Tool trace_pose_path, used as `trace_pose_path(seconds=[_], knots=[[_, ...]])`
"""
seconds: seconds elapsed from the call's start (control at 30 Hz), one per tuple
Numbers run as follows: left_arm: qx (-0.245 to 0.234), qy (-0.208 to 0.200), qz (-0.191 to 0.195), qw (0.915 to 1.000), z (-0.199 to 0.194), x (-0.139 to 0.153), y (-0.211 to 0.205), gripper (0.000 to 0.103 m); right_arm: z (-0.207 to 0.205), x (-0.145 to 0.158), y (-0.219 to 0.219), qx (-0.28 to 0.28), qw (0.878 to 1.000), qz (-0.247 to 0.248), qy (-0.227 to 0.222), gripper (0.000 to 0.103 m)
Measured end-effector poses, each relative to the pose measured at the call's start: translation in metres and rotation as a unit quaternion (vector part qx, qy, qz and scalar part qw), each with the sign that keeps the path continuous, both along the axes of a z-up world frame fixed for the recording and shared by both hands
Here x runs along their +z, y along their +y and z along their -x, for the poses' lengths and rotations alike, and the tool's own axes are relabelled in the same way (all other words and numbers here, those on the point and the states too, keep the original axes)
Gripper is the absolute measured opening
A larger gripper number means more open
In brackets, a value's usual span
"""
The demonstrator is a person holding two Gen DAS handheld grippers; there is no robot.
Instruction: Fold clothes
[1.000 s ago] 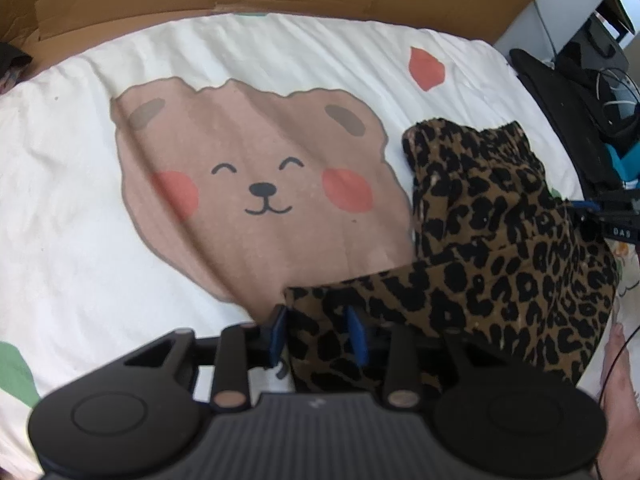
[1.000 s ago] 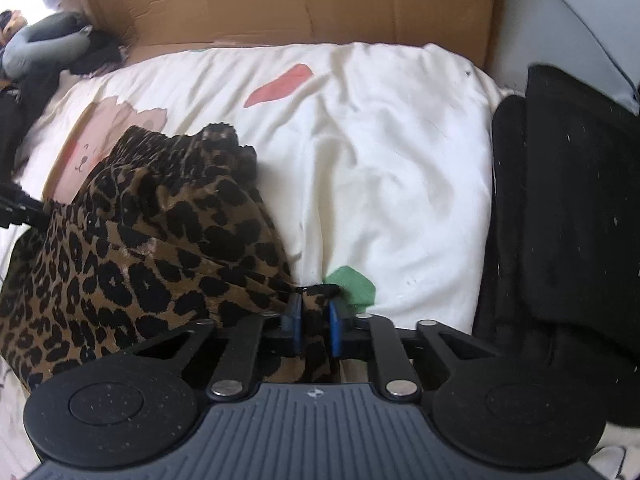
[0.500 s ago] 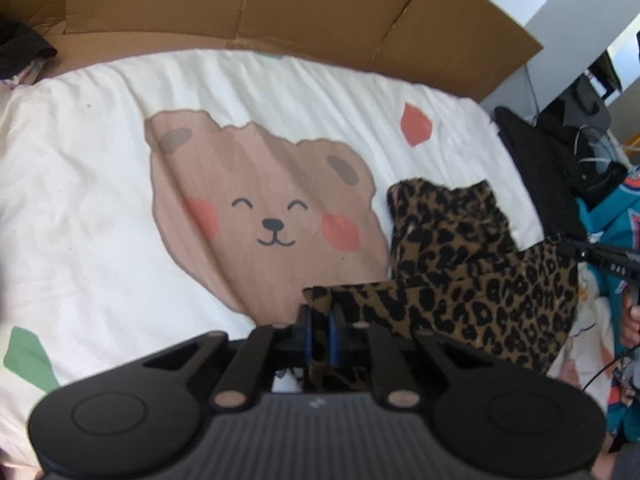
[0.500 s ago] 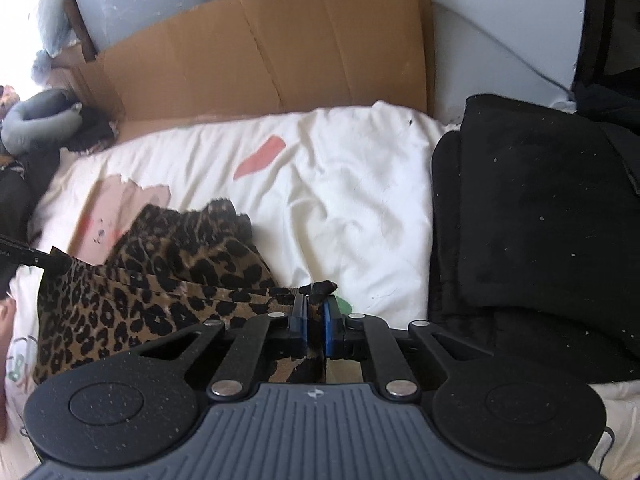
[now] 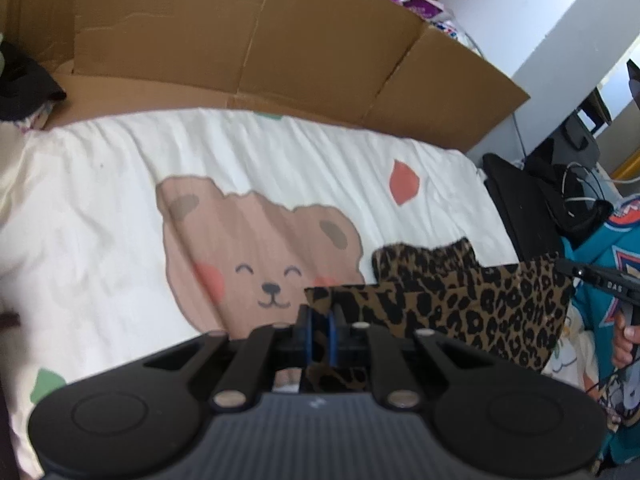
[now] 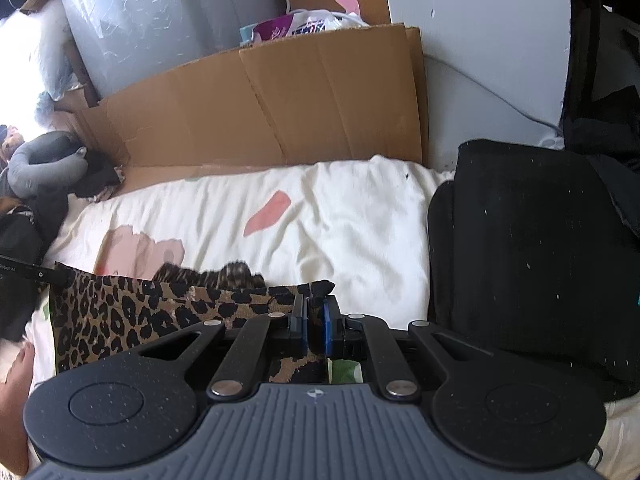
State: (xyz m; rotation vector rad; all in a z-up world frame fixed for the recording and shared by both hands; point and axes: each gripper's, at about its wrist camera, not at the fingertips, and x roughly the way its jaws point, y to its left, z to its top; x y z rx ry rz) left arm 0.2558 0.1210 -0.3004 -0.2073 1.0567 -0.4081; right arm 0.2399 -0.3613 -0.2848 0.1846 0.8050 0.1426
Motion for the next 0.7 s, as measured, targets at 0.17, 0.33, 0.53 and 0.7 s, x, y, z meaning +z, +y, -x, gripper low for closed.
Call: trace_pose_path(seconds=[0.17, 0.33, 0.53, 0.7], knots=[[0.005, -0.013, -0.007, 0.9999, -0.010, 0.004, -0.001, 0.008, -0.014, 0.005, -0.001, -0.008, 1.000, -0.010, -0.003, 0.006], [0.006, -0.020, -0.010, 0.9997, -0.019, 0.007, -0.002, 0.008, -0.024, 0.008, -0.005, -0.022, 0.999, -0.023, 0.002, 0.006], [-0.002, -0.018, -0.029, 0.9994, -0.034, -0.001, -0.007, 0.008, -0.040, -0.010, -0.005, -0.029, 0.999, -0.013, 0.028, 0.006], [-0.009, -0.005, -0.054, 0.9985, -0.045, -0.014, -0.010, 0.008, -0.057, -0.019, 0.000, -0.012, 0.999, -0.002, 0.051, 0.006]])
